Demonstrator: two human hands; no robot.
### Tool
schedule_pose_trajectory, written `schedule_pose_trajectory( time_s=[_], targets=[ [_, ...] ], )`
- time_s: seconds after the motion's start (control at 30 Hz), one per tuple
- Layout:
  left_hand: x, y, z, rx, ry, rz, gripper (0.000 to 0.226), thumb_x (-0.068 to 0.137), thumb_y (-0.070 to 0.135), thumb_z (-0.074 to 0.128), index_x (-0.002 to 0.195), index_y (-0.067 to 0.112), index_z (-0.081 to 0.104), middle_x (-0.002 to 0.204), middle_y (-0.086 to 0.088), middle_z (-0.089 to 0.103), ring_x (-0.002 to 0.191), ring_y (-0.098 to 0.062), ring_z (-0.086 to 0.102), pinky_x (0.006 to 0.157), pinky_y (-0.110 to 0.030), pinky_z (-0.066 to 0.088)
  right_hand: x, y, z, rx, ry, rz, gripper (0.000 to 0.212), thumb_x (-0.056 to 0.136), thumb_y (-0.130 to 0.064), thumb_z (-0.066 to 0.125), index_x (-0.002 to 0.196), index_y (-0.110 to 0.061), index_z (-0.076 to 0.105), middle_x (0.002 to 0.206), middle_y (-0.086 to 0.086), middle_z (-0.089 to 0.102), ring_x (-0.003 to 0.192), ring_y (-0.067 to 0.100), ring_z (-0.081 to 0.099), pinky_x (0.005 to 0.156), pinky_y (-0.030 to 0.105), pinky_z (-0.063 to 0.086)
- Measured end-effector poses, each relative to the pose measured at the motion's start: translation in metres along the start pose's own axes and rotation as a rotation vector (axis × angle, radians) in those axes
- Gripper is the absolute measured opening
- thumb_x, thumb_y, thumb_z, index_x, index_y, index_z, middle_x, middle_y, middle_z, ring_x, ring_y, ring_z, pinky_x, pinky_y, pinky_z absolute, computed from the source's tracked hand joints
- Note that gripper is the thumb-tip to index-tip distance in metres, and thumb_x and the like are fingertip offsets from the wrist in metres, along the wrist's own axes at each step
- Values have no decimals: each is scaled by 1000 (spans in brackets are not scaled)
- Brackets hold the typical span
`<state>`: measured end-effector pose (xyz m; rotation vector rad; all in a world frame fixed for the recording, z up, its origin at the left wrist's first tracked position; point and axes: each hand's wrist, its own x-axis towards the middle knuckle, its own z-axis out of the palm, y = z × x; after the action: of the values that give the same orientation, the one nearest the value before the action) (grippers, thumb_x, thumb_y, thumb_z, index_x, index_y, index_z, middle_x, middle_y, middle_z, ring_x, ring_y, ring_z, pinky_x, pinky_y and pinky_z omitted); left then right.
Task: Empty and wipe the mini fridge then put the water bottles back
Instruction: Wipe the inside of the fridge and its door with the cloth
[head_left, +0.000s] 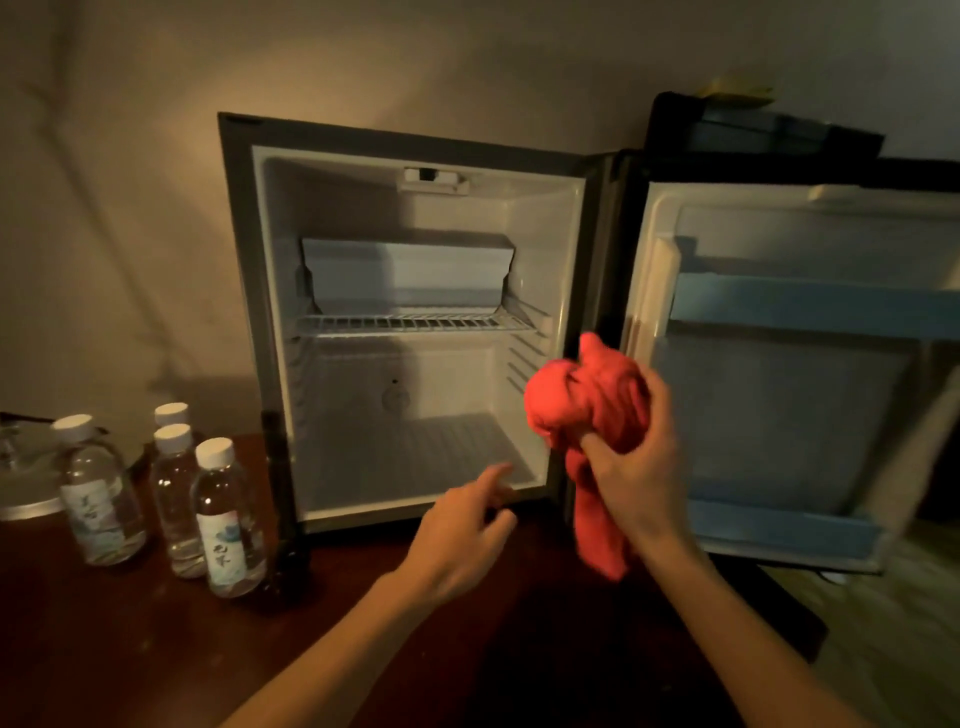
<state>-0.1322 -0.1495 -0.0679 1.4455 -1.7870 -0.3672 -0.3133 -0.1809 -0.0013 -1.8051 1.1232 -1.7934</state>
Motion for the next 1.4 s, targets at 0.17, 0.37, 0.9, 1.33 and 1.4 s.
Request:
schedule_pose_trajectory(
  time_s=[0.17,0.37,0.9,1.33,1.4],
  targets=[
    [13,34,42,530,-247,423,47,88,26,53,134,22,56,143,1,51,133,-19,44,111,-35,35,57,-24,8,-302,85,-417,68,73,-7,72,137,-18,52,138,13,50,124,25,51,103,27,41],
    [43,78,108,589,-164,709,61,80,31,63,138,19,51,153,-5,37,147,-23,20,123,-41,5,120,-36,29,-646,171,-534,61,76,-4,61,136,-9,52,147,23,40,127,48,41,110,56,33],
    [49,35,139,800,-217,544,50,82,34,59,129,20,61,134,0,62,129,-21,52,112,-39,34,52,12,40,-987,-134,-252,75,74,0,56,145,7,33,149,31,32,133,45,32,114,51,26],
    [-7,-11,91,586,-123,723,17,75,38,56,75,25,65,81,7,71,81,-14,64,81,-26,50,-28,73,46,-1210,-426,-18,55,67,-18,21,109,-9,56,114,22,57,101,37,49,88,43,36],
    [-9,-14,80,537,-128,704,18,80,36,54,72,23,62,77,4,69,77,-16,63,74,-29,50,-31,79,43,-1064,-447,71,44,76,-15,28,110,-11,56,115,16,61,104,35,52,93,41,36]
  ],
)
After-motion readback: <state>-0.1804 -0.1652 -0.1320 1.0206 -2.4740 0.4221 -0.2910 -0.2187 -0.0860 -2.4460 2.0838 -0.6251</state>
